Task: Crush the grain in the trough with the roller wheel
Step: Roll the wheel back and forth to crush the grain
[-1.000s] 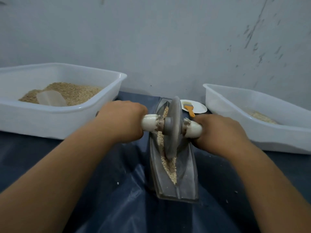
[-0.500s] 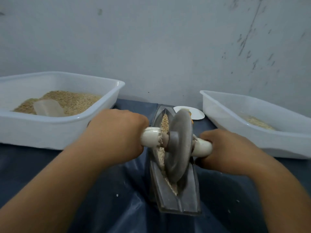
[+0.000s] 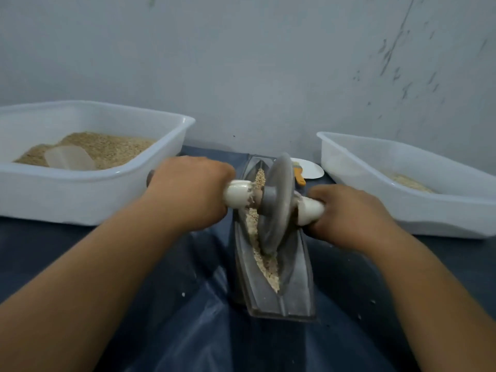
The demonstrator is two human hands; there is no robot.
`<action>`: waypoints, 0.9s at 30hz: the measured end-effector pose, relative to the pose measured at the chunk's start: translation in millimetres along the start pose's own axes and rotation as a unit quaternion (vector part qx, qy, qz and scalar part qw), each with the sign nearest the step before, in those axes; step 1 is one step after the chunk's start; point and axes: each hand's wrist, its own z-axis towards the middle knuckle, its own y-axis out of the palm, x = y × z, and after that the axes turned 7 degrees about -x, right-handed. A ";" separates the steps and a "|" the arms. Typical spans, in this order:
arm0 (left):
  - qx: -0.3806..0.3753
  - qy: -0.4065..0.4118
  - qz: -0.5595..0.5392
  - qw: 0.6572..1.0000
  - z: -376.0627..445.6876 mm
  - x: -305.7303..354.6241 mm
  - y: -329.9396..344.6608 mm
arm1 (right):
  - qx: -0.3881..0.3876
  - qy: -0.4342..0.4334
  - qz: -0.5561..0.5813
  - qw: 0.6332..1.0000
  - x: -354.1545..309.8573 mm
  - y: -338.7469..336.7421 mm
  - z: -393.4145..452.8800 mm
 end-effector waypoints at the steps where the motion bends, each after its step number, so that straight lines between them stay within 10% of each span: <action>1: -0.019 -0.009 -0.011 1.000 1.5 -0.2 1.1 | 0.023 -0.005 -0.023 0.999 -2.4 0.9 3.3; 9: 0.053 0.022 0.000 0.998 -7.5 -3.4 6.2 | -0.003 -0.020 0.017 1.000 7.4 0.2 -11.2; 27: -0.058 -0.025 -0.023 0.998 -15.1 -16.1 0.1 | 0.044 -0.012 -0.042 0.998 11.3 -4.0 -12.9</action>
